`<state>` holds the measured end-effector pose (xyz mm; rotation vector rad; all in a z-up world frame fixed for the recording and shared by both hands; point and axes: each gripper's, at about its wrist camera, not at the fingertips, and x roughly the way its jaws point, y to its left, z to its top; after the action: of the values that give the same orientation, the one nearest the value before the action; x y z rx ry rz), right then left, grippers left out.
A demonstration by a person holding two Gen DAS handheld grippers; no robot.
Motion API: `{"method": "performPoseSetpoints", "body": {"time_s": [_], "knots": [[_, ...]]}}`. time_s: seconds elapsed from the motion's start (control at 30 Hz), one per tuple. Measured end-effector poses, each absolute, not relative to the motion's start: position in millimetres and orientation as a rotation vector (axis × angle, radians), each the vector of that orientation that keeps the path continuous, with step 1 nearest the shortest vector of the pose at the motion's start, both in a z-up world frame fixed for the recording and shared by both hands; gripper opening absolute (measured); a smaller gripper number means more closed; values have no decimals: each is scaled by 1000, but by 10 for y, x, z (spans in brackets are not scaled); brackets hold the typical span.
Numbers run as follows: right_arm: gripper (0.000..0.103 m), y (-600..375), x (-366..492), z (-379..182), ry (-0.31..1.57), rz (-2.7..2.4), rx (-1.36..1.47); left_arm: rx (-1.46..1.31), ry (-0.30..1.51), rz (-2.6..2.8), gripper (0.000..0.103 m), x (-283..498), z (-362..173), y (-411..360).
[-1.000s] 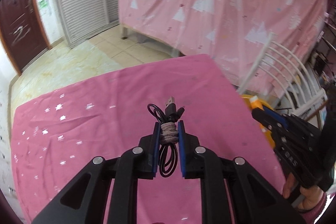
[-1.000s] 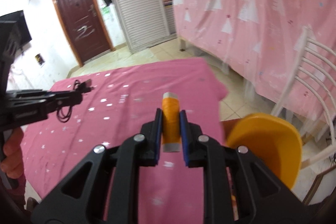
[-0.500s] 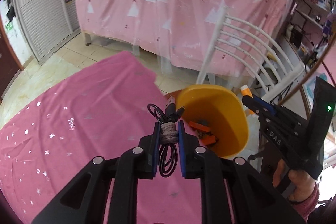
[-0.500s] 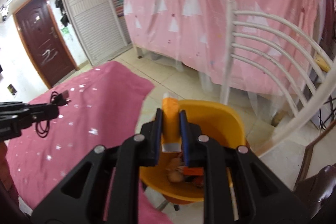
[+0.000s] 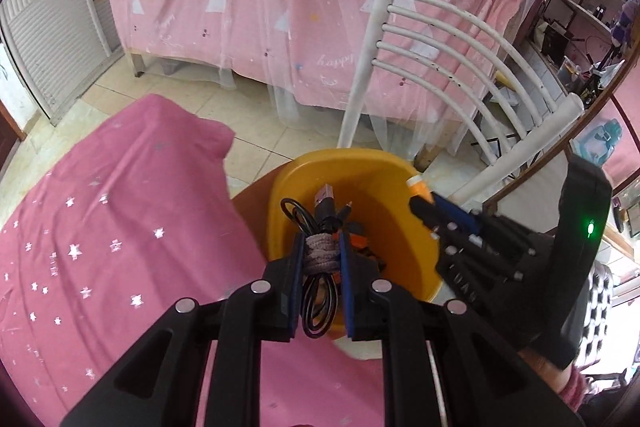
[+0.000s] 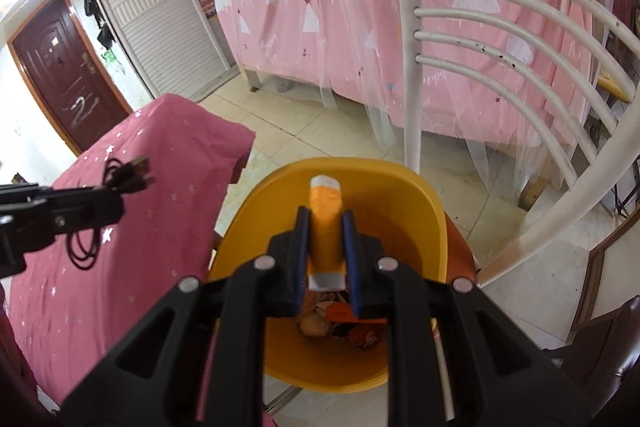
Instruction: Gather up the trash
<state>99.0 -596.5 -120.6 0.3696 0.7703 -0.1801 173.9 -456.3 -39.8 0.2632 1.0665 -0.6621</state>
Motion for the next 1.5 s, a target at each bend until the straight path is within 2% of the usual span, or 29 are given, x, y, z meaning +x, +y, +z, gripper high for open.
{"method": "performPoseSetpoints", "body": {"time_s": [0.07, 0.13, 0.17, 0.2, 0.27, 0.3, 0.33, 0.43, 0.67, 0.77, 1.0, 1.5], "knots": [[18, -5978, 990, -1220, 770, -170, 386, 249, 1075, -676, 10, 1754, -416, -4628], [45, -5999, 985, -1223, 766, -179, 393, 234, 1088, -685, 12, 1765, -435, -4676], [67, -6012, 978, -1223, 760, -183, 398, 225, 1094, -689, 14, 1762, -446, -4696], [73, -6022, 966, -1219, 745, -183, 410, 220, 1098, -694, 18, 1766, -451, -4706], [73, -6031, 966, -1205, 739, -183, 415, 211, 1097, -705, 36, 1767, -454, -4712], [73, -6036, 960, -1197, 730, -192, 415, 207, 1095, -709, 54, 1758, -454, -4729], [73, -6036, 952, -1177, 725, -195, 419, 198, 1088, -715, 67, 1752, -442, -4718], [73, -6042, 942, -1147, 716, -204, 423, 193, 1064, -709, 77, 1745, -407, -4673], [73, -6012, 925, -1115, 707, -228, 414, 153, 1032, -683, 86, 1764, -335, -4432], [83, -5955, 920, -1088, 696, -232, 401, 131, 1008, -674, 90, 1748, -286, -4258], [97, -5717, 907, -958, 644, -213, 356, 90, 938, -633, 94, 1703, -146, -3820], [97, -4792, 848, -381, 504, -95, 237, -49, 738, -372, 95, 1680, 62, -2258]]}}
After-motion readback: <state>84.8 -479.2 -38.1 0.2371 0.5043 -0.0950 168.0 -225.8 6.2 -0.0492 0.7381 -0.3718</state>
